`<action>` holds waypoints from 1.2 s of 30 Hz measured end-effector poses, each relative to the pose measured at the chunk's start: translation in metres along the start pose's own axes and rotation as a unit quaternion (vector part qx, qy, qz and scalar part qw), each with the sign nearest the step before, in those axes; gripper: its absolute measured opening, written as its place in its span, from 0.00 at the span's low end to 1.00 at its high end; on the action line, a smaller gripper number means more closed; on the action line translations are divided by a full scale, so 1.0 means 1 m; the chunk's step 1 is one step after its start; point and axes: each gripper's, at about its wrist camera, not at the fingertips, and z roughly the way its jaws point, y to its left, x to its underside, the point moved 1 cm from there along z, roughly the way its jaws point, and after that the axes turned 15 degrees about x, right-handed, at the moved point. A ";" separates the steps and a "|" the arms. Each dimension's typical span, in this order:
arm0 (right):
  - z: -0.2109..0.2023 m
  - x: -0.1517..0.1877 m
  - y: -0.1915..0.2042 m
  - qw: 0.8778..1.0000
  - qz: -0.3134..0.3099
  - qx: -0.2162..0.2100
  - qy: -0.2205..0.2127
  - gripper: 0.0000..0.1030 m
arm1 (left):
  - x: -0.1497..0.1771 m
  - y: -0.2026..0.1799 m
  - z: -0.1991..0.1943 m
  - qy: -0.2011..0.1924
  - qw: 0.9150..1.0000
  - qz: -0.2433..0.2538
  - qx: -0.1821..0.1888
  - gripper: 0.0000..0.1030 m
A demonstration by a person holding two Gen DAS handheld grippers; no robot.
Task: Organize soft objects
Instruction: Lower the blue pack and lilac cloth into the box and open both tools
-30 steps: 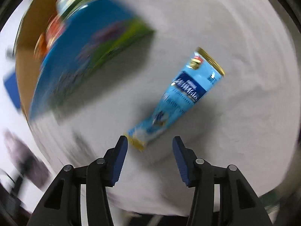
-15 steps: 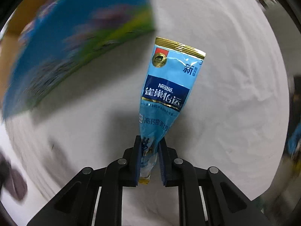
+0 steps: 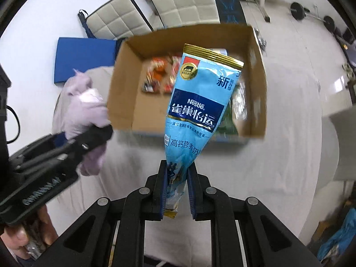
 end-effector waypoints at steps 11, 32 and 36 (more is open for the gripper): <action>0.055 -0.099 0.012 0.998 -0.010 0.011 0.061 0.17 | -0.079 0.076 0.077 0.092 0.986 -0.122 0.061 0.36; 0.161 -0.104 0.040 0.981 -0.067 0.047 0.174 0.37 | -0.079 0.120 0.148 0.197 0.963 -0.180 0.043 0.56; 0.148 -0.093 0.037 0.985 -0.062 0.054 0.148 0.50 | -0.080 0.108 0.128 0.168 0.974 -0.152 0.018 0.59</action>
